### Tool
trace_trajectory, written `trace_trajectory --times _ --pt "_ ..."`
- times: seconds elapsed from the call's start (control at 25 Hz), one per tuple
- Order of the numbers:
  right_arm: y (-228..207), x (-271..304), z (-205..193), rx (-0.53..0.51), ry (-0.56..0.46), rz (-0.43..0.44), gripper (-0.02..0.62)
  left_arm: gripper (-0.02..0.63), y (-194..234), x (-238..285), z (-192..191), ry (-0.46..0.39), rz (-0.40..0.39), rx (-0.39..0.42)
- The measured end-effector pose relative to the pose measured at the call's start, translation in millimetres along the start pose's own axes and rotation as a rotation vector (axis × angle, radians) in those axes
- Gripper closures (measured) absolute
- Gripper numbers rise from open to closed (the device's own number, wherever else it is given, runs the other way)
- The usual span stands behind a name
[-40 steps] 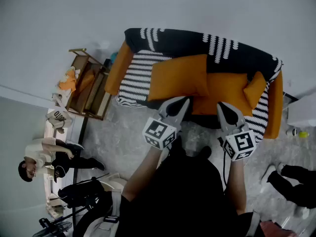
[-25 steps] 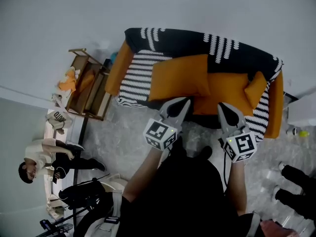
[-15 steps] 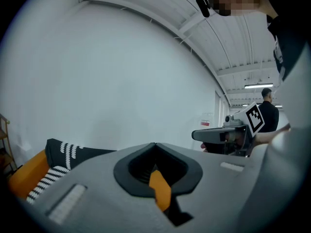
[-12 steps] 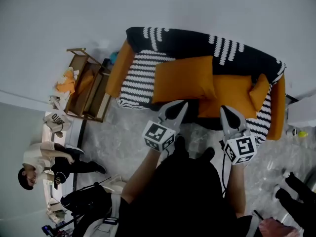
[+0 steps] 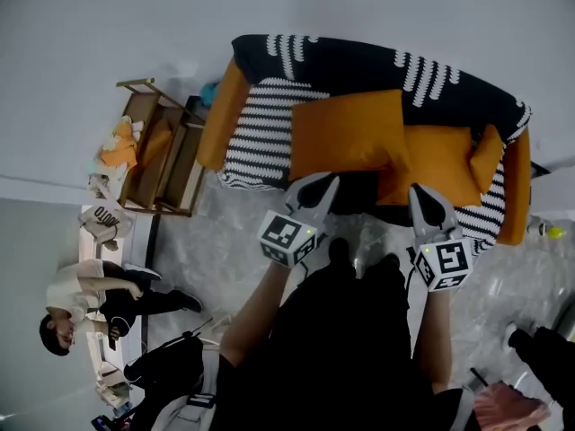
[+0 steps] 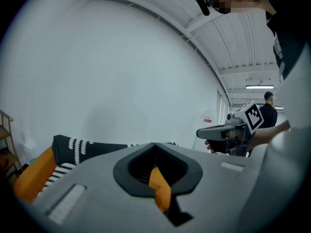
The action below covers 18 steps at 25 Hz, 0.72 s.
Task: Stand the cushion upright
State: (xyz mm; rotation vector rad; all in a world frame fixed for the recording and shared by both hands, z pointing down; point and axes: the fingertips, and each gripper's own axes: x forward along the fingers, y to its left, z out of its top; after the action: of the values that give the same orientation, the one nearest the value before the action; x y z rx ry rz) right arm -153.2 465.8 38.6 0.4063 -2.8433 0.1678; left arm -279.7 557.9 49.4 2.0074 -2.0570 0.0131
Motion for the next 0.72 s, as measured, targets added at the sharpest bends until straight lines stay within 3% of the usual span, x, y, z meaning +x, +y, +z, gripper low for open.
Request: trace_trajectory --times 0.52,0.72 --pt "-10 51 -47 -0.001 0.154 0.036 0.592 0.597 60 -10 -51 0.077 0.104 -0.087" --pt "-22 82 -66 -0.050 0.232 0.069 0.592 0.597 83 0 -72 0.131 0.155 -0.114"
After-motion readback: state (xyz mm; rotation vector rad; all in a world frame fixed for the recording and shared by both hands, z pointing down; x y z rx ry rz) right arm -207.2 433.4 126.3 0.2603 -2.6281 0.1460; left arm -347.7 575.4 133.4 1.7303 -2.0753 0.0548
